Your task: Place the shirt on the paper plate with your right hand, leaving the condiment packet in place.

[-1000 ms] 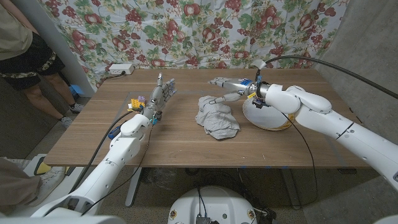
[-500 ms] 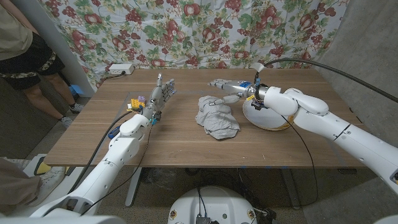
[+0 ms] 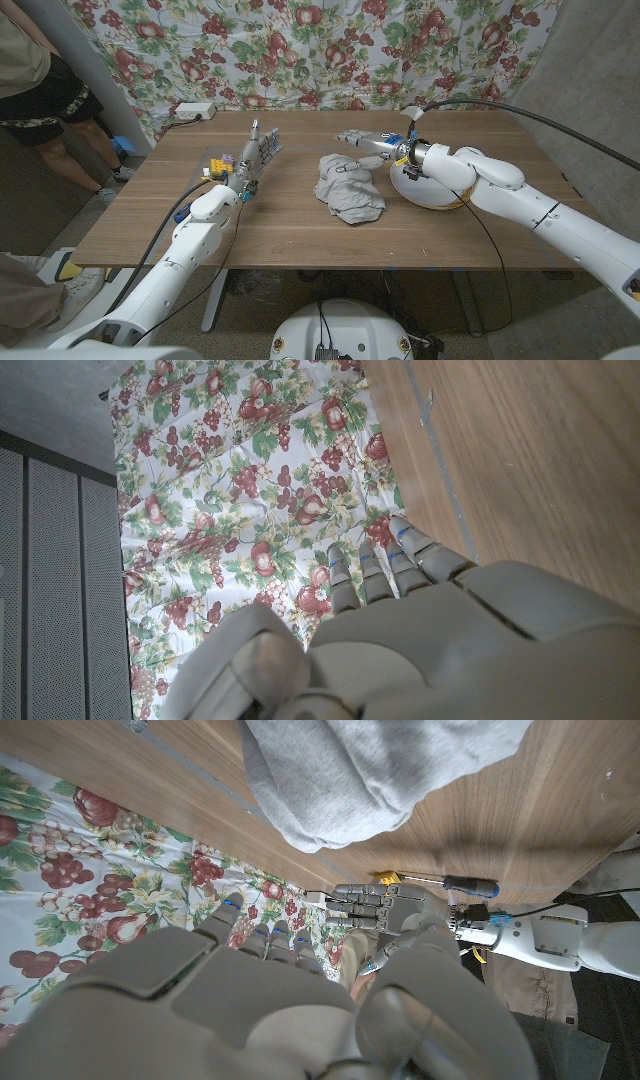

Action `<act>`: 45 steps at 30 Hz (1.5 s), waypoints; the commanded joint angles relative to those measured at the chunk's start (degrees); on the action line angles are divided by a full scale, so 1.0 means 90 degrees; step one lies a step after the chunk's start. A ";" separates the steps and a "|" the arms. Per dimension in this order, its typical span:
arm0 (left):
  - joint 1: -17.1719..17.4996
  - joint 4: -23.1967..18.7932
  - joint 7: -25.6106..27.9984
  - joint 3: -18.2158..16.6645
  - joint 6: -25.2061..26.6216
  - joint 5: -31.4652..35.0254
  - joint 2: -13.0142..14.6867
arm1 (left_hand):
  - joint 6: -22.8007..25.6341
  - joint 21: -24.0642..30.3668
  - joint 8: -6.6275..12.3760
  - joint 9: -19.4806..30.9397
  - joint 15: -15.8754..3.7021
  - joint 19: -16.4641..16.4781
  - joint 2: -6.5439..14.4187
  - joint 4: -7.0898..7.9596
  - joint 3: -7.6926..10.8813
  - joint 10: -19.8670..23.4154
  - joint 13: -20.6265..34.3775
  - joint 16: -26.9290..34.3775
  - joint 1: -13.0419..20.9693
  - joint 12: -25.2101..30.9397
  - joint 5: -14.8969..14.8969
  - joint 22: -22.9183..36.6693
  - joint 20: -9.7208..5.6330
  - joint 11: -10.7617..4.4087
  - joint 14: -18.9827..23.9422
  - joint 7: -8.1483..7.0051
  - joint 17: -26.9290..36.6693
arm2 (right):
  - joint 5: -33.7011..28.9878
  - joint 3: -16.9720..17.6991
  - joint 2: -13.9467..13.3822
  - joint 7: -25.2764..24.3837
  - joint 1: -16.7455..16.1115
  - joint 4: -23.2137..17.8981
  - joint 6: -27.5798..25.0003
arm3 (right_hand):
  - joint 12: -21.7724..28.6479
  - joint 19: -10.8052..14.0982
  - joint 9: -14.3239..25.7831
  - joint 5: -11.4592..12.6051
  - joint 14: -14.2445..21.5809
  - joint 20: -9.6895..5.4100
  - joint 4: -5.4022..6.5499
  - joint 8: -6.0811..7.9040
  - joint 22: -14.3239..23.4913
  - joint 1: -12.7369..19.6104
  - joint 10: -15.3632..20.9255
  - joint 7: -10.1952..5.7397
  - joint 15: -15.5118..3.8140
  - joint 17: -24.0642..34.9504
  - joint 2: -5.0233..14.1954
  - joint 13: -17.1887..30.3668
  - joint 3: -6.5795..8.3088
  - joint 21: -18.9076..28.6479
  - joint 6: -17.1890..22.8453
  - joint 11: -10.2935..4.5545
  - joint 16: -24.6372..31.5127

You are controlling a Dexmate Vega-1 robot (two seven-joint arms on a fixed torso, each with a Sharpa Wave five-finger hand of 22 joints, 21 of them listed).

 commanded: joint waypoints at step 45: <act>-0.0173 0.0125 -0.0190 0.0096 0.0052 0.0030 0.0000 | 0.0136 0.0049 0.0024 0.0016 -0.0445 -0.0008 -0.0025 0.0002 -0.0014 0.0010 0.0030 0.0017 0.0093 0.0029 -0.0031 0.0009 -0.0364 0.0008 -0.0044 -0.0032 0.0016 | -0.0505 -0.0473 0.0363 -0.0361 0.0129 0.0531 -0.0169 | -0.0049 0.0087 0.0031 0.0066 -0.0063 -0.0314 -0.0024 -0.0002 0.0013 -0.0003 -0.0464 0.0013 -0.0066 0.0024 0.0086 0.0028 -0.0049 0.0054 -0.0430 0.0016 0.0034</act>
